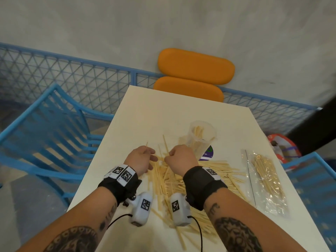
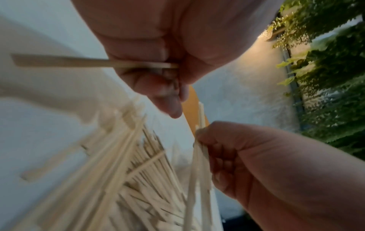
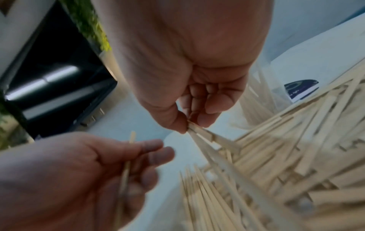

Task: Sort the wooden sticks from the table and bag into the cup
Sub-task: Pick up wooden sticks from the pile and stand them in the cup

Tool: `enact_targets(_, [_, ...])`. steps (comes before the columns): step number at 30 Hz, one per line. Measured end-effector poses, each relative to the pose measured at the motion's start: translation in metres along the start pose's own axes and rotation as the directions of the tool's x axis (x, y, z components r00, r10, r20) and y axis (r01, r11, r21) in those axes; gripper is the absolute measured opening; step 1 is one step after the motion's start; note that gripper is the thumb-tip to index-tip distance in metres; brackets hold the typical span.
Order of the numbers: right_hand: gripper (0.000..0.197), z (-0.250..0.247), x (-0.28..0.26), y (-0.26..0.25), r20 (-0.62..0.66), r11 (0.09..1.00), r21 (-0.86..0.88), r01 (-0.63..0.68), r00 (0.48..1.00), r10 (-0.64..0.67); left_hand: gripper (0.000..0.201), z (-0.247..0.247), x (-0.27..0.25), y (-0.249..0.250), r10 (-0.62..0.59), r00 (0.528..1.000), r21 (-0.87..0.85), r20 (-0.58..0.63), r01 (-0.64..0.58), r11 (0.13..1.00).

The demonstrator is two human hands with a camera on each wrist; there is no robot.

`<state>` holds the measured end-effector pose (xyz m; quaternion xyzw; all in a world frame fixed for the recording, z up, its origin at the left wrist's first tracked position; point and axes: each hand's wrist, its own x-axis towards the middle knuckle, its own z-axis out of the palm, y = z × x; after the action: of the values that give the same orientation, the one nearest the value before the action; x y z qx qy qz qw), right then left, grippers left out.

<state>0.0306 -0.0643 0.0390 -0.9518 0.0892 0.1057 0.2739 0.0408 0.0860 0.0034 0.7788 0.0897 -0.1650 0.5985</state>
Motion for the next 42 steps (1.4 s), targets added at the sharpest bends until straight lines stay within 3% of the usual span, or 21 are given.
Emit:
enact_targets(4, [0.016, -0.018, -0.013, 0.004, -0.073, 0.979, 0.194, 0.055, 0.996, -0.042, 0.029, 0.026, -0.011, 0.019, -0.031, 0.987, -0.344, 0.161, 0.085, 0.935])
enact_targets(7, [0.010, -0.026, -0.019, 0.008, -0.084, 0.959, 0.271, 0.085, 0.994, -0.064, 0.032, 0.042, -0.016, 0.027, 0.008, 0.975, -0.410, 0.222, 0.085, 0.908])
enact_targets(10, [0.029, -0.031, -0.022, 0.012, -0.121, 0.956, 0.261, 0.132, 0.987, -0.104, 0.034, 0.050, -0.018, 0.030, 0.030, 0.966, -0.447, 0.256, 0.091, 0.890])
enact_targets(13, [0.031, -0.030, -0.022, 0.016, -0.120, 0.947, 0.277, 0.165, 0.983, -0.136, 0.030, 0.052, -0.019, 0.031, 0.004, 0.962, -0.458, 0.272, 0.126, 0.880])
enact_targets(16, [0.004, -0.025, -0.022, 0.013, -0.097, 0.940, 0.277, 0.200, 0.979, -0.180, 0.028, 0.044, -0.016, 0.028, -0.015, 0.977, -0.415, 0.214, 0.105, 0.904])
enact_targets(20, [0.016, -0.009, -0.014, 0.006, -0.144, 0.963, 0.174, 0.206, 0.973, -0.182, 0.028, 0.017, -0.007, 0.016, -0.052, 0.999, -0.402, -0.010, 0.044, 0.914])
enact_targets(24, [0.025, 0.016, -0.005, -0.001, 0.054, 0.992, -0.016, 0.126, 0.991, -0.125, 0.023, -0.016, -0.001, 0.004, -0.160, 0.979, -0.448, -0.130, 0.086, 0.890])
enact_targets(27, [0.039, 0.044, 0.005, -0.010, 0.169, 0.965, -0.235, 0.118, 0.982, -0.079, 0.023, -0.028, -0.003, -0.005, -0.210, 0.970, -0.469, -0.123, 0.129, 0.874])
enact_targets(31, [0.038, 0.064, 0.016, -0.020, 0.206, 0.930, -0.356, 0.090, 0.978, -0.016, 0.021, -0.028, -0.006, -0.015, -0.222, 0.972, -0.525, -0.074, 0.152, 0.837])
enact_targets(35, [0.014, 0.068, 0.022, -0.024, 0.186, 0.936, -0.349, 0.048, 0.982, 0.019, 0.020, -0.025, -0.006, -0.022, -0.210, 0.975, -0.527, -0.071, 0.142, 0.838])
enact_targets(42, [0.017, 0.057, 0.021, -0.021, 0.137, 0.964, -0.257, -0.063, 0.985, 0.101, 0.022, -0.017, -0.007, -0.025, -0.200, 0.979, -0.507, -0.047, 0.150, 0.849])
